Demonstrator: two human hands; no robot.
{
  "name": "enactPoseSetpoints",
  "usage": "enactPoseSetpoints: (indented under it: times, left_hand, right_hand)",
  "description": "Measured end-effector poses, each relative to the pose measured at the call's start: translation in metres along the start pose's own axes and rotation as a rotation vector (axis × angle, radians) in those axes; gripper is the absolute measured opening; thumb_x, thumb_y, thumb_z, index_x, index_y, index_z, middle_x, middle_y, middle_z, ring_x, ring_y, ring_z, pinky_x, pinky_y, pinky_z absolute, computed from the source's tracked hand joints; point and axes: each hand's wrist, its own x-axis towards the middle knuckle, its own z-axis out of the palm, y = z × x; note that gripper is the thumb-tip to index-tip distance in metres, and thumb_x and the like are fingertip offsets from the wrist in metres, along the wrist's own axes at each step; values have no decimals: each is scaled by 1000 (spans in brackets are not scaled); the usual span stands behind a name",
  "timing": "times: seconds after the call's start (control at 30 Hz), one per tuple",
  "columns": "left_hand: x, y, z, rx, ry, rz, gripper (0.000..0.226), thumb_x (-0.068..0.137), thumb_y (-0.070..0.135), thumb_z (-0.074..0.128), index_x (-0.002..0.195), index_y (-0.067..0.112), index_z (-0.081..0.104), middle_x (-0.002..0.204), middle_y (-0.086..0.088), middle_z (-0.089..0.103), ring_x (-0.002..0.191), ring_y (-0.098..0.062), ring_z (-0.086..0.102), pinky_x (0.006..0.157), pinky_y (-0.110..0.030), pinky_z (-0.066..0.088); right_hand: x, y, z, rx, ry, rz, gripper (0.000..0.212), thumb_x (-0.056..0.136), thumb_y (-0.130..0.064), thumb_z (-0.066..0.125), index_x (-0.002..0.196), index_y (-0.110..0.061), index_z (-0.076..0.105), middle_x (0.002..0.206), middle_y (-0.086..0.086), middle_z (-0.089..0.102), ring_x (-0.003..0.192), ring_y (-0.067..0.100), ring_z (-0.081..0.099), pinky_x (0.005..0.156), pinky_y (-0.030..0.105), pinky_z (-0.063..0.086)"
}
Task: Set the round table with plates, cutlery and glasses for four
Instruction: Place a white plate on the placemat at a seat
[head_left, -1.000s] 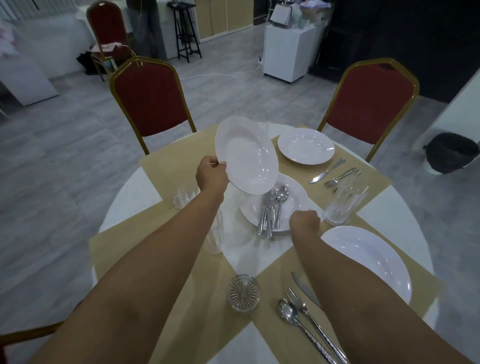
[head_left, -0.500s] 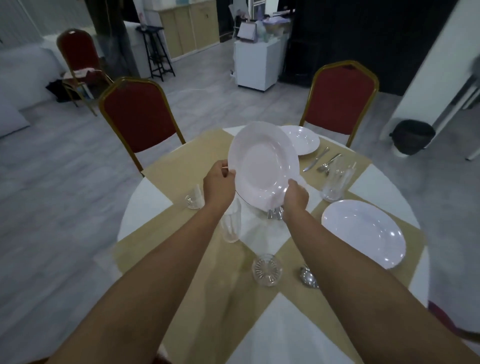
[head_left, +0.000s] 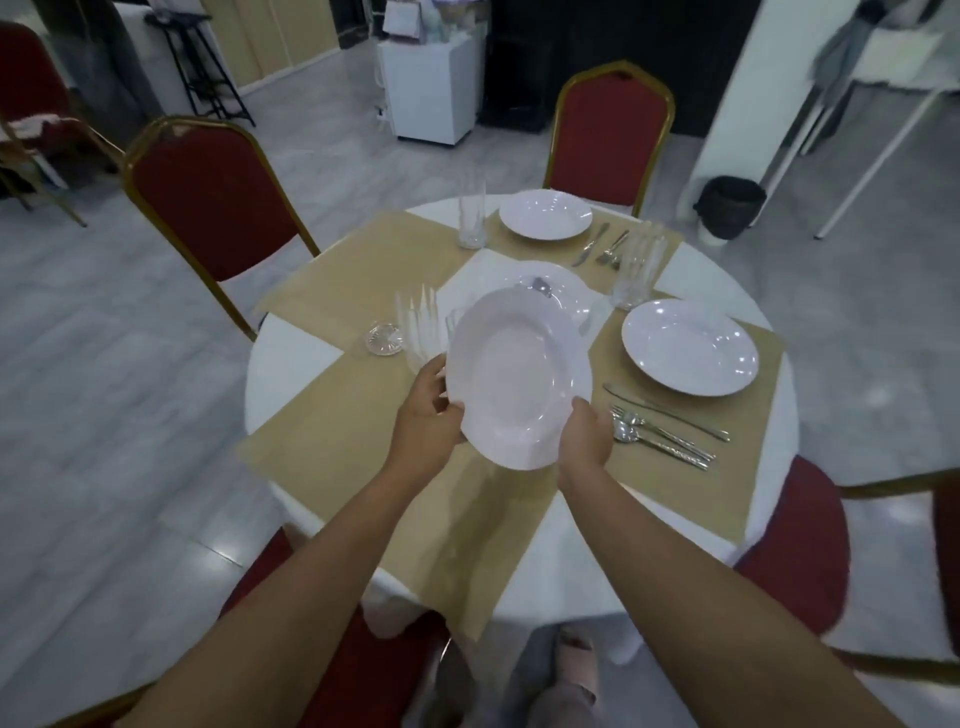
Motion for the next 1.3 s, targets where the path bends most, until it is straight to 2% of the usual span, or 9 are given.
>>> enactPoseSetpoints:
  times: [0.2, 0.27, 0.4, 0.57, 0.7, 0.97, 1.07, 1.17, 1.3]
  left_hand:
    - [-38, -61, -34, -7, 91, -121, 61, 88, 0, 47, 139, 33, 38, 127, 8, 59, 110, -11, 60, 80, -42, 59]
    - [-42, -75, -44, 44, 125, -162, 64, 87, 1, 48, 140, 34, 36, 122, 14, 58, 107, -7, 59, 89, -48, 55]
    - [-42, -95, -66, 118, 157, -242, 64, 84, 0, 46, 138, 32, 36, 109, 25, 56, 107, -12, 58, 89, -51, 54]
    - [-32, -118, -96, 191, 175, -377, 61, 80, -1, 49, 135, 23, 39, 122, 3, 58, 109, -21, 57, 90, -51, 53]
    - [-20, -124, -111, 210, 162, -450, 59, 81, -4, 51, 135, 18, 38, 119, 0, 56, 108, -24, 58, 92, -50, 52]
    - [-8, -129, -118, 96, 119, -552, 57, 82, -14, 50, 134, 7, 38, 130, -12, 52, 109, -28, 55, 59, -32, 52]
    - [-7, -124, -117, 185, 133, -538, 59, 83, -7, 51, 138, 10, 37, 134, -9, 52, 108, -24, 54, 72, -32, 50]
    - [0, -116, -117, 292, 188, -477, 62, 87, 1, 47, 146, 13, 31, 142, -3, 48, 124, -22, 49, 95, -30, 40]
    - [9, -105, -110, 219, 191, -437, 58, 88, 0, 40, 145, 14, 38, 141, 0, 48, 121, -19, 48, 92, -27, 36]
  right_hand:
    - [-37, 46, -10, -155, 15, 16, 38, 88, -34, 54, 121, -14, 55, 109, 2, 64, 101, 25, 61, 90, 39, 49]
    - [-47, 57, -9, -193, 0, 9, 39, 88, -33, 54, 124, -17, 54, 112, 0, 64, 102, 24, 61, 88, 38, 49]
    - [-66, 70, -2, -233, -26, 21, 34, 90, -30, 54, 122, -20, 53, 109, -2, 64, 93, 20, 60, 78, 32, 44]
    - [-81, 81, 10, -287, -70, 19, 43, 91, -29, 54, 133, -19, 49, 122, -3, 61, 106, 22, 60, 84, 32, 47]
    - [-84, 86, 17, -356, -100, 13, 46, 89, -27, 54, 134, -17, 48, 125, -1, 60, 110, 24, 60, 91, 38, 51]
    - [-84, 87, 17, -402, -140, -14, 40, 89, -15, 50, 129, -15, 52, 119, 0, 61, 101, 22, 59, 79, 31, 46]
    - [-84, 85, 14, -419, -173, -59, 36, 89, -14, 49, 124, -17, 56, 113, -3, 62, 101, 20, 61, 77, 29, 46]
    - [-83, 82, 9, -463, -250, -118, 38, 89, -13, 44, 124, -22, 58, 113, -6, 64, 103, 18, 60, 78, 27, 44]
    - [-76, 74, 4, -459, -316, -68, 33, 89, -11, 37, 106, -22, 63, 94, -8, 63, 86, 15, 56, 66, 24, 40]
